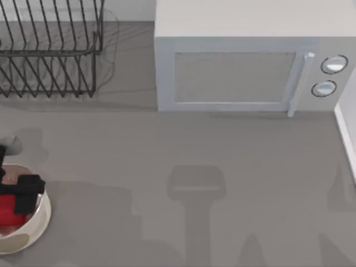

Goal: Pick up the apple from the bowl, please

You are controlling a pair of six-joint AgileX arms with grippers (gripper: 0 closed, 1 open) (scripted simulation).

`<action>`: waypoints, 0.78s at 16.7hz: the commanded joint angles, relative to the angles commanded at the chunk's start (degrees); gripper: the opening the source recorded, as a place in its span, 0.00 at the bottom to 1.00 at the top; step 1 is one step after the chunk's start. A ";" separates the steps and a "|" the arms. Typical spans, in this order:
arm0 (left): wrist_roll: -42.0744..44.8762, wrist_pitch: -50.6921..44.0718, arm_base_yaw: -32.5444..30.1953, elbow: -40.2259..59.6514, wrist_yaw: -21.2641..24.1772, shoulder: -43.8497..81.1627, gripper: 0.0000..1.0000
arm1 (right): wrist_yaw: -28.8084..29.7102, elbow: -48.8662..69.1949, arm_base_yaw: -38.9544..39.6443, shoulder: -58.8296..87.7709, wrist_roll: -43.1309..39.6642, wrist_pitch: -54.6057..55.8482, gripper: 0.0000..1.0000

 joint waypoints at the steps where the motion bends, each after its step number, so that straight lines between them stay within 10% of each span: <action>1: 0.00 0.00 0.00 0.00 0.00 0.00 0.00 | 0.00 0.00 0.00 0.00 0.00 0.00 1.00; 13: -1.49 -31.62 -0.64 29.00 1.74 -5.67 0.00 | 0.00 0.00 0.00 0.00 0.00 0.00 1.00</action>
